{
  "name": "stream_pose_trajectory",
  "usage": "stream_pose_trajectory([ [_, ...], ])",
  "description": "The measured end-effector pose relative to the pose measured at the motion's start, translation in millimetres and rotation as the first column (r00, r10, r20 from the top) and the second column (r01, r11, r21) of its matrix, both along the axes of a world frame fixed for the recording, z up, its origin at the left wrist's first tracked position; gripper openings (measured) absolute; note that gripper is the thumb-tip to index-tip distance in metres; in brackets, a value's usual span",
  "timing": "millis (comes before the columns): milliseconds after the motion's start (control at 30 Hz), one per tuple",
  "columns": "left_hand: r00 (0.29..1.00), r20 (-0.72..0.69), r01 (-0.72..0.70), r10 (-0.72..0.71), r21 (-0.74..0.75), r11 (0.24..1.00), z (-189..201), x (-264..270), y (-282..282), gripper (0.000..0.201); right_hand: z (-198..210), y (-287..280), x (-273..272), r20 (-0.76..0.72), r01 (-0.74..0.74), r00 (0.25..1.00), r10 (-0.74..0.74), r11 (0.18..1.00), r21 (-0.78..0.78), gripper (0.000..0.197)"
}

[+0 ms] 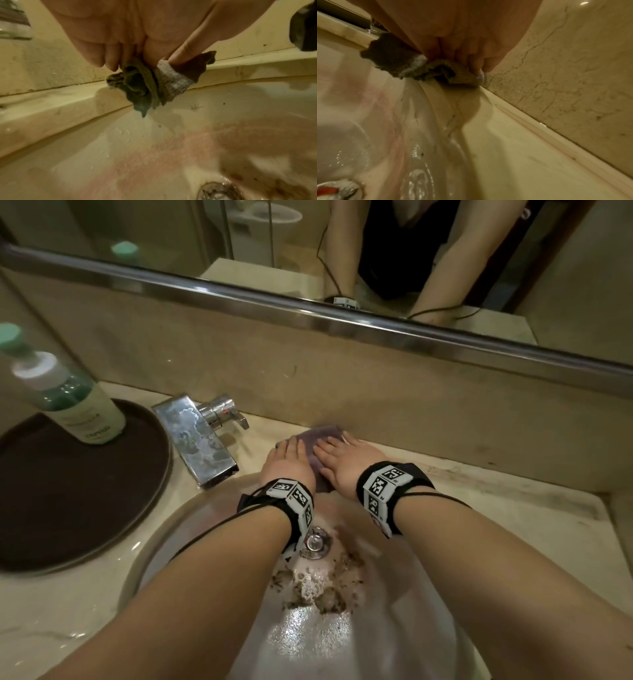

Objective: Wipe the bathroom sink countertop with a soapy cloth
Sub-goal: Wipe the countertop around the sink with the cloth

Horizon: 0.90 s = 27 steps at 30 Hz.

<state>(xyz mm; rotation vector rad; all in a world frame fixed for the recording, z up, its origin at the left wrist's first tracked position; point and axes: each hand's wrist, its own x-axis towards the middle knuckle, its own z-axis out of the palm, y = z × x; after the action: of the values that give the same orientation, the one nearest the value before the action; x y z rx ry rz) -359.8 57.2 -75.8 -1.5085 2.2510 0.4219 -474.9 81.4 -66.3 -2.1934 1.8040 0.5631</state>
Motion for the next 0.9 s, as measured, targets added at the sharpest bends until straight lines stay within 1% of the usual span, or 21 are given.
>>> stream_pose_trajectory([
  [133,0.996,-0.068,-0.068,0.065,-0.035,0.997,1,-4,-3,0.058,-6,-11,7,0.062,0.048,0.997,-0.048,0.999,0.003,0.055],
  [200,0.993,-0.085,-0.085,0.086,0.01,0.996,0,-8,-4,0.063,-5,-15,8,0.084,0.065,0.994,-0.067,0.998,0.028,0.058],
  [300,0.993,-0.066,-0.096,0.102,0.091,0.991,-1,-9,-11,0.068,-3,-21,7,0.108,0.08,0.99,-0.087,0.995,0.065,0.065],
  [367,0.992,-0.048,-0.11,0.116,0.107,0.988,-3,-9,-12,0.074,-5,-22,6,0.117,0.097,0.987,-0.107,0.991,0.09,0.071],
  [500,0.996,-0.009,-0.089,0.09,0.076,0.993,-6,-13,-9,0.073,-8,-22,6,0.114,0.146,0.981,-0.16,0.982,0.118,0.072],
  [600,0.999,0.027,-0.049,0.047,0.073,0.996,-3,-14,-12,0.076,-9,-22,5,0.118,0.183,0.973,-0.197,0.975,0.125,0.069],
  [733,0.999,0.033,-0.005,0.003,0.069,0.998,3,-17,-12,0.078,-8,-16,2,0.13,0.22,0.963,-0.235,0.968,0.119,0.066],
  [833,0.998,0.049,0.038,-0.042,0.083,0.996,10,-22,-11,0.083,-4,-11,-2,0.11,0.235,0.962,-0.249,0.963,0.129,0.067],
  [900,0.996,0.05,0.067,-0.072,0.089,0.994,11,-26,-11,0.085,-5,-7,-8,0.097,0.241,0.962,-0.254,0.962,0.13,0.065],
])
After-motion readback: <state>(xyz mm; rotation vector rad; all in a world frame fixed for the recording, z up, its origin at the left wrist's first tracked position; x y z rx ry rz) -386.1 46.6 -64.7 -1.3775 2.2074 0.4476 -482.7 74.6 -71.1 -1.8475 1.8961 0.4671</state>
